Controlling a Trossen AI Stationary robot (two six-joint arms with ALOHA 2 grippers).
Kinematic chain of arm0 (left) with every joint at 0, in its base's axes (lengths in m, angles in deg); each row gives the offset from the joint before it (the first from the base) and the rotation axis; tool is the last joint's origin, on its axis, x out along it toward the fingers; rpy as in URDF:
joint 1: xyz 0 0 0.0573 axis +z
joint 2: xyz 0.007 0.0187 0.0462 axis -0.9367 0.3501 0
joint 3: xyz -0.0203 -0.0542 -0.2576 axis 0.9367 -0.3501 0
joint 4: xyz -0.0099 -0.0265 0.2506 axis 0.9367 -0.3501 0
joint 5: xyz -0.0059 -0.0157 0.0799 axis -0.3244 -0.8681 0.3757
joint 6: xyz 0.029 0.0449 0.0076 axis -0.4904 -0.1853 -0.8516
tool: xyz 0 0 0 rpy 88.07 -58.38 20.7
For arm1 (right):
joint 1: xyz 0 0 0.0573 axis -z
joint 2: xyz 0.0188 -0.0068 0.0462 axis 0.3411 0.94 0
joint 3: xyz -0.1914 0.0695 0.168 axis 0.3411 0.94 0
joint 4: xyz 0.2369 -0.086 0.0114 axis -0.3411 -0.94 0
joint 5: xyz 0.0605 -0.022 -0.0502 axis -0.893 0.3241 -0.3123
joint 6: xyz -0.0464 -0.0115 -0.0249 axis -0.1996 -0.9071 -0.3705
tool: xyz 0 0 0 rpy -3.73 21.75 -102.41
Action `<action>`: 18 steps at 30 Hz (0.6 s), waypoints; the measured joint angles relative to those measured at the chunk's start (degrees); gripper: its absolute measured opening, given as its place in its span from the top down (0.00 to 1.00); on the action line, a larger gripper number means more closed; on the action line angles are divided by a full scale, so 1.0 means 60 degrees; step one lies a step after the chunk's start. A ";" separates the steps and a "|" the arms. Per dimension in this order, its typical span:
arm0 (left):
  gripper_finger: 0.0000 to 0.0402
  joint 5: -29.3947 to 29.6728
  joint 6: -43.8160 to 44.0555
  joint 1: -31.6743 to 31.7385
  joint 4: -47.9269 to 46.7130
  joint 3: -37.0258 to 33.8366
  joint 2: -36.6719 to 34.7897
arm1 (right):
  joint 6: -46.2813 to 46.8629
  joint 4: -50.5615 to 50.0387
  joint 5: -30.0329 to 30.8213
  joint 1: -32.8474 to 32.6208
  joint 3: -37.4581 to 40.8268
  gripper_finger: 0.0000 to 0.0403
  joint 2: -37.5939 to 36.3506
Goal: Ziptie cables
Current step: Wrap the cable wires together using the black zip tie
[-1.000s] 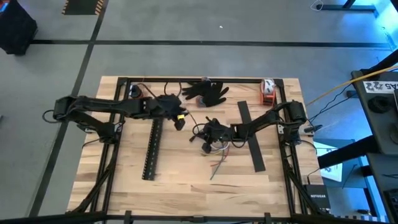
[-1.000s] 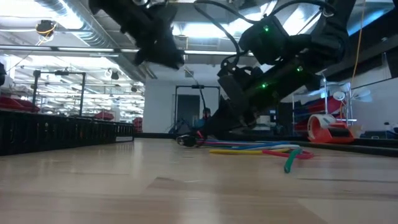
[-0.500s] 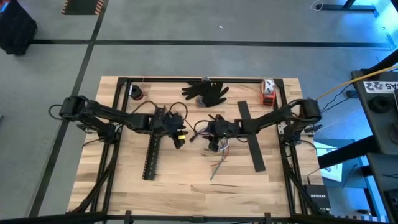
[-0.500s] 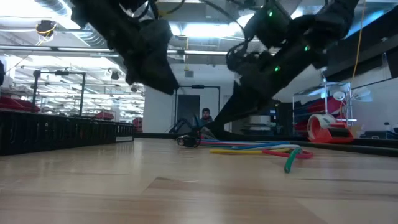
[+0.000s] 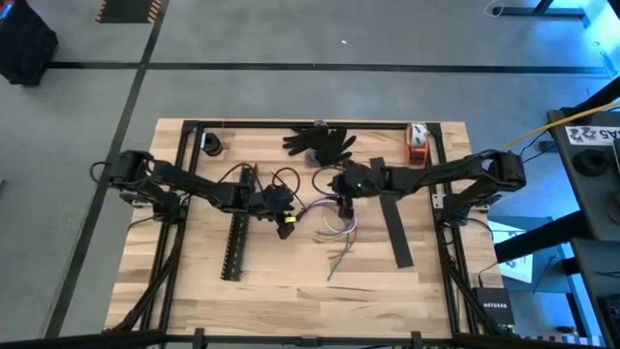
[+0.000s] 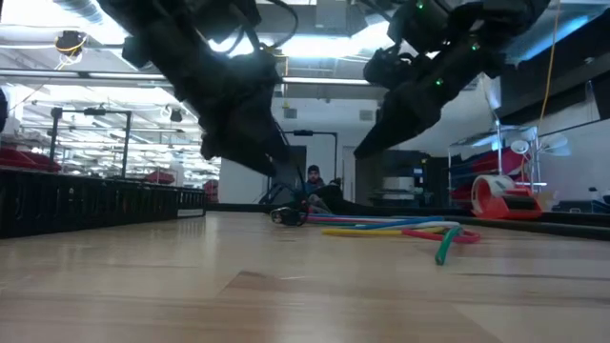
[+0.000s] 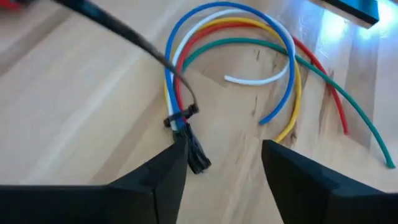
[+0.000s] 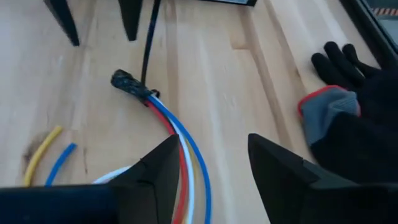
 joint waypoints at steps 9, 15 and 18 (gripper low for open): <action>0.52 0.1331 -0.0473 -0.0071 0.1687 0.0004 0.1263 | -0.0581 -0.0107 -0.0696 0.0244 0.0040 0.53 -0.0122; 0.55 0.1361 -0.0760 0.0305 0.2630 0.0004 0.1543 | -0.0578 -0.0132 -0.0697 0.0244 0.0040 0.53 -0.0119; 0.60 0.1209 -0.1097 0.0460 0.2967 0.0007 0.1543 | -0.0300 -0.0240 -0.0697 0.0244 0.0040 0.53 -0.0119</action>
